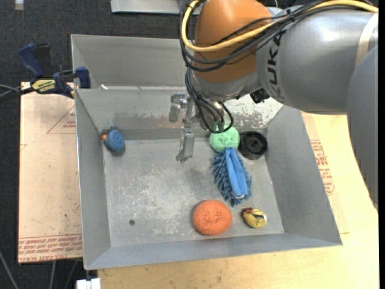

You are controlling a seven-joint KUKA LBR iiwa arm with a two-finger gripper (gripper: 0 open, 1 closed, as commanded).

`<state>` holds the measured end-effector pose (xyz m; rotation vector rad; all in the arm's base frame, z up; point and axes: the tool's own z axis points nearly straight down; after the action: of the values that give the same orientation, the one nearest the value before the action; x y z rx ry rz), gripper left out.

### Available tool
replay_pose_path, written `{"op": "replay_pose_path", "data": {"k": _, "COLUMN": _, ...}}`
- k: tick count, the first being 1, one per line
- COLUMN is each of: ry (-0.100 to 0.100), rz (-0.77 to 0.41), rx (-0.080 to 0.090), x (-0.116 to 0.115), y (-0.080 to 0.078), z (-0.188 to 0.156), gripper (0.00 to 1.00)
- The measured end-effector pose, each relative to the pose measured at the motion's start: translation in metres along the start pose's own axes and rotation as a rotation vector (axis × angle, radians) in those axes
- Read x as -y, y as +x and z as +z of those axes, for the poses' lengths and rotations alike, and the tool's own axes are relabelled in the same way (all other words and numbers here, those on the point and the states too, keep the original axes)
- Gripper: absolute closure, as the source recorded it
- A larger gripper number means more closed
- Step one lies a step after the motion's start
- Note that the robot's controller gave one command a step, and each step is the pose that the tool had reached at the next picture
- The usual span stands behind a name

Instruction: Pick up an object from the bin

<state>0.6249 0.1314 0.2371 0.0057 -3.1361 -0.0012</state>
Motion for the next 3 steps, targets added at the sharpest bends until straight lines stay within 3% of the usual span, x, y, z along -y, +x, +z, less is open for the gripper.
{"op": "replay_pose_path", "data": {"k": 1, "ry": -0.001, "rz": 0.002, "rx": 0.007, "x": 0.001, "y": -0.001, "z": -0.005, "gripper": 0.00}}
{"op": "replay_pose_path", "data": {"k": 2, "ry": -0.002, "rz": 0.014, "rx": 0.008, "x": 0.024, "y": 0.047, "z": 0.019, "gripper": 0.00}}
{"op": "replay_pose_path", "data": {"k": 3, "ry": 0.000, "rz": -0.072, "rx": 0.001, "x": 0.037, "y": 0.066, "z": 0.044, "gripper": 0.00}}
